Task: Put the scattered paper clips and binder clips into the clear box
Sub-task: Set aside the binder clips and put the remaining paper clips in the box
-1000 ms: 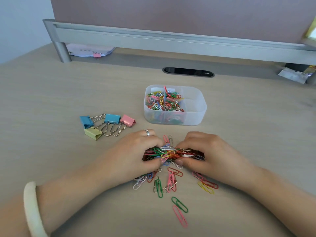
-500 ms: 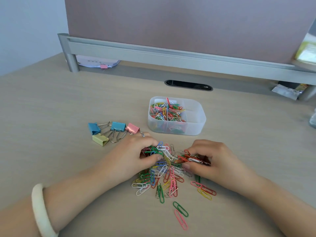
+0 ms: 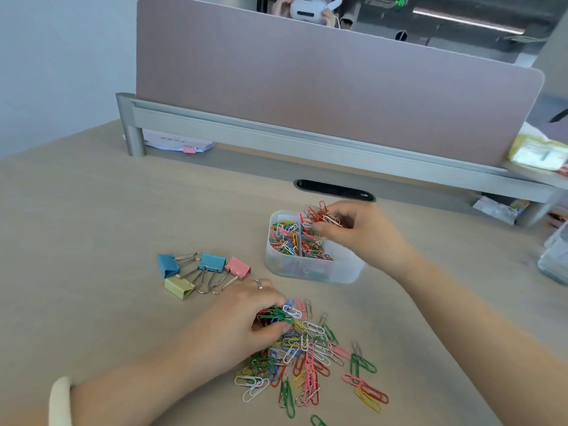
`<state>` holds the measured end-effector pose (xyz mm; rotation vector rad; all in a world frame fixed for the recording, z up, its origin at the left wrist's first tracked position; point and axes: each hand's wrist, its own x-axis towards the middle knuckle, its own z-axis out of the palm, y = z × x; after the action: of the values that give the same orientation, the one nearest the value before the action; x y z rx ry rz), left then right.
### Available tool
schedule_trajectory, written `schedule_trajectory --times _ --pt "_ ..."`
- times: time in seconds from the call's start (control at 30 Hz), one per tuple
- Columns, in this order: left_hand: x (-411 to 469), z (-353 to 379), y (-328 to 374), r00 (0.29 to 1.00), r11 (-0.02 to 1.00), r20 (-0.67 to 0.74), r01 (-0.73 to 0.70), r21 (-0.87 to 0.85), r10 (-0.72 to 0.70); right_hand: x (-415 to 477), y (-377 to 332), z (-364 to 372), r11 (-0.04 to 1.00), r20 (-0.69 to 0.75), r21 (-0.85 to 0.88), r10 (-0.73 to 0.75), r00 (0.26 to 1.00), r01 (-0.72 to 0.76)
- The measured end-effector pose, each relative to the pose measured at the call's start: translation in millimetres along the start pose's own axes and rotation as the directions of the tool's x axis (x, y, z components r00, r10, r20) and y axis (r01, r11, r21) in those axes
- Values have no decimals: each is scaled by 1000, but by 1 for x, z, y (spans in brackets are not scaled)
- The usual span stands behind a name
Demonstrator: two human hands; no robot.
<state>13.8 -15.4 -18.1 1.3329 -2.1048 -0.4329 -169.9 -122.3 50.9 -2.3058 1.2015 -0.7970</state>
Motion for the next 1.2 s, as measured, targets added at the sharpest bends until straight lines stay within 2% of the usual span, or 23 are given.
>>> schedule_trajectory --times 0.1,0.23,0.3,0.47,0.57,0.73,0.9,1.07,1.2 --pt "-1 -2 2 999 999 14 -35 25 35 32 10 6 994 14 -108 25 1000 -23" --pt "-2 -5 7 998 997 -5 -55 50 55 54 25 18 929 175 -367 108 979 -37" --pt "-2 -5 7 998 997 5 -60 54 60 54 26 19 902 200 -427 153 968 -54" --pt "-1 -4 4 997 997 -3 -73 31 73 48 17 15 925 162 -371 147 976 -78" --pt "-1 -2 0 996 996 -8 -85 6 85 45 14 16 935 192 -351 126 973 -52" --pt "1 2 -5 996 995 5 -93 -32 93 45 8 21 958 159 -286 48 986 0" --pt "1 2 -5 996 995 9 -91 -40 91 45 12 22 951 123 -310 67 990 -26" --pt "2 3 -7 996 996 19 -83 -31 84 39 21 19 902 90 -428 109 990 -60" --pt "2 2 -6 995 995 14 -93 -32 94 39 15 12 922 61 -379 115 991 -84"
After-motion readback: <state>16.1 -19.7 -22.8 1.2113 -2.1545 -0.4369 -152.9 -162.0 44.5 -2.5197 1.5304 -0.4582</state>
